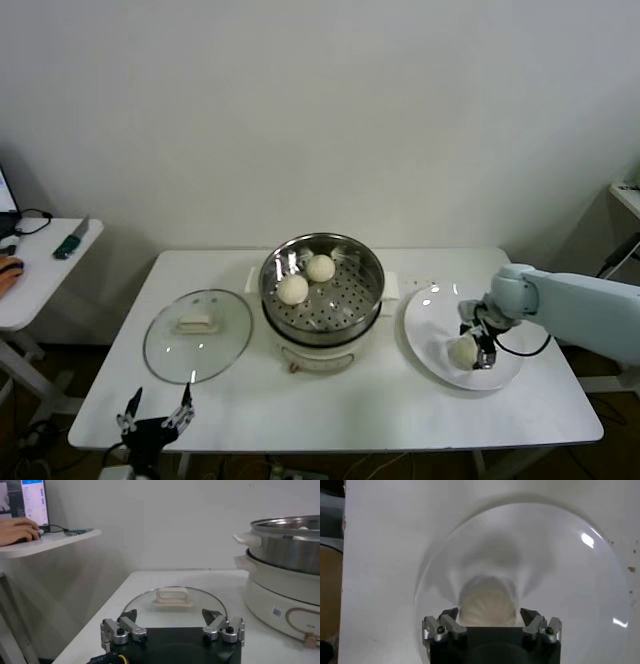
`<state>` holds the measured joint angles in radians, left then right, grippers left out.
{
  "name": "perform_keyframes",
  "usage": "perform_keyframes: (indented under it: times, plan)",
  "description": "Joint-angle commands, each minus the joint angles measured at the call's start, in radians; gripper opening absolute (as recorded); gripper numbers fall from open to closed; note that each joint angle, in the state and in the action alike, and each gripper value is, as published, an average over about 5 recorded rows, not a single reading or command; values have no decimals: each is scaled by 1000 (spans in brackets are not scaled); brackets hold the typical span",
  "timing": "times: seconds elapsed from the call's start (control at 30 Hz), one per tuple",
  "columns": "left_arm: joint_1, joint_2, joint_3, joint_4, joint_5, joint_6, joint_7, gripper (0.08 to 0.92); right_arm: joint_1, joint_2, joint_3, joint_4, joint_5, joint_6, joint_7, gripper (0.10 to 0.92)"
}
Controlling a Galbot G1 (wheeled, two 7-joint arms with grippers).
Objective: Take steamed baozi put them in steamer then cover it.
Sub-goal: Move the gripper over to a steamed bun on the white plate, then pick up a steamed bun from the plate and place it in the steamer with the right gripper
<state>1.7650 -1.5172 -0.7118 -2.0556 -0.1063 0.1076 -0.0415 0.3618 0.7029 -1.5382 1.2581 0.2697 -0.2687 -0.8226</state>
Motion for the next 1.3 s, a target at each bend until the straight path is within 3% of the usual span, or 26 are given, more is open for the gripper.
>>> perform_keyframes:
  times: [0.03,0.43,0.77,1.3]
  plan:
    - [-1,0,1,2,-1,1,0,823,-27,3,25,-22,-21,1,-5,817]
    - [-1,-3,3,1,0,0,-1,823,-12,3,38,-22,-26,19,-26,674]
    - [3,-9,3,-8,8,4,-1,823,309,27,-62,45,48,125,-111,672]
    - [12,-5,5,-18,12,3,-1,823,734,308,-82,108,83,470,-256,679]
